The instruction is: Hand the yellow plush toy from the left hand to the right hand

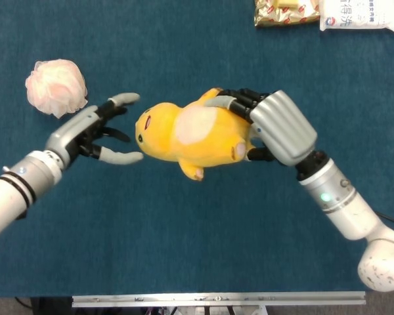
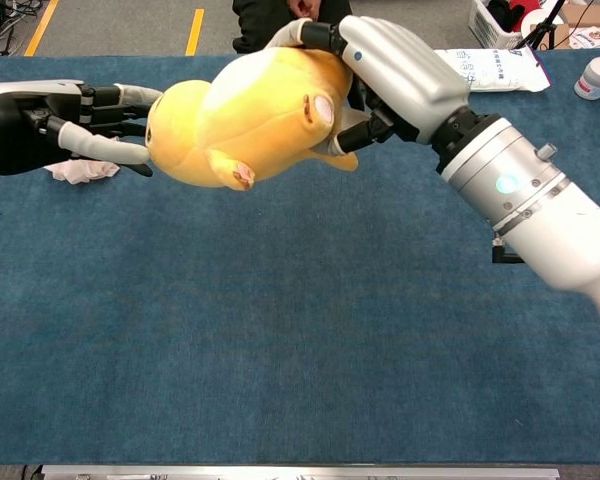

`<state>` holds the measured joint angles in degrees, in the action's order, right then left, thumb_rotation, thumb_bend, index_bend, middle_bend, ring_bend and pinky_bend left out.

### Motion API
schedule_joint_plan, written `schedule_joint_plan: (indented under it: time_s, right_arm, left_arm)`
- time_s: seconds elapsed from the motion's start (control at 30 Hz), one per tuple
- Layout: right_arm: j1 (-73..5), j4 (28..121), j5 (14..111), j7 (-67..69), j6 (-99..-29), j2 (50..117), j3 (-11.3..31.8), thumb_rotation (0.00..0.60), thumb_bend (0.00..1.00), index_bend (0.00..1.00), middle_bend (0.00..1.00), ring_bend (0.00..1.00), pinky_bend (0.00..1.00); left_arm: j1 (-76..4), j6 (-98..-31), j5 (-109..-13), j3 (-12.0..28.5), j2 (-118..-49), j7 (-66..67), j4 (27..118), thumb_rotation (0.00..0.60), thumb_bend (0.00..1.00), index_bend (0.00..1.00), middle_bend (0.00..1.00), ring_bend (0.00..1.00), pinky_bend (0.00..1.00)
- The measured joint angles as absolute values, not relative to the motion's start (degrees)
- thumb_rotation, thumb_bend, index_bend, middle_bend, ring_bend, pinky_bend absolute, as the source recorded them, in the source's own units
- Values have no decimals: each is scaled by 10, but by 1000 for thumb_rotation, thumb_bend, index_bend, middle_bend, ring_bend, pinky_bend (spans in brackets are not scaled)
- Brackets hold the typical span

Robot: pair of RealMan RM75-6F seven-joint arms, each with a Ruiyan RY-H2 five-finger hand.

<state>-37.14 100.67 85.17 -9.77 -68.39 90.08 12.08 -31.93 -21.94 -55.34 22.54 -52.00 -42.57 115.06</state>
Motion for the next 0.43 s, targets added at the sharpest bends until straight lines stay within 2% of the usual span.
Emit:
schedule_joint_plan:
  time_s: [0.17, 0.43]
  right_arm:
    - [-353, 1020, 875, -86, -708, 870, 107, 600, 654, 556, 485, 583, 695]
    - [-309, 1041, 923, -61, -764, 806, 75, 600, 653, 557, 491, 588, 695]
  left_arm:
    - [-294, -230, -591, 231, -520, -432, 1115, 600, 173, 36, 1, 0, 236]
    - [-276, -276, -617, 216, -530, -417, 1063, 600, 173, 36, 1, 0, 225]
